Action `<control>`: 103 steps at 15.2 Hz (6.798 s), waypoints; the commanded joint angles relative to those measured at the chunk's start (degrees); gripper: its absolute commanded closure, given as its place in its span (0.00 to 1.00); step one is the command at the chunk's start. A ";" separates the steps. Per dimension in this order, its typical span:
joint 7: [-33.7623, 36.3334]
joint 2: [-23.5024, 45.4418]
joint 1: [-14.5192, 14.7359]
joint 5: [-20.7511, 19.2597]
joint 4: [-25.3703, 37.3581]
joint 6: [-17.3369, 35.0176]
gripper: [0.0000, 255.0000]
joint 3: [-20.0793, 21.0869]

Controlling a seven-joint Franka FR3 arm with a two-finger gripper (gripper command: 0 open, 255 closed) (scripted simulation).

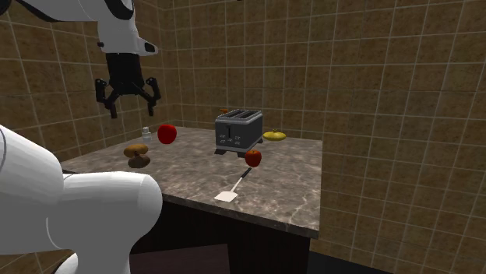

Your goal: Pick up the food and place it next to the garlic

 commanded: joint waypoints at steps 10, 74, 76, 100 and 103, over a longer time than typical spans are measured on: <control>-8.76 15.29 -2.91 -5.25 4.74 7.96 0.00 -8.53; -37.06 86.18 -19.14 4.35 66.57 7.41 1.00 -21.30; -37.17 85.96 -19.23 4.28 67.77 6.02 1.00 -21.36; -34.15 79.80 -15.57 3.01 73.33 -5.94 1.00 -21.48; -30.56 75.12 -11.74 2.06 66.29 -3.87 1.00 -20.95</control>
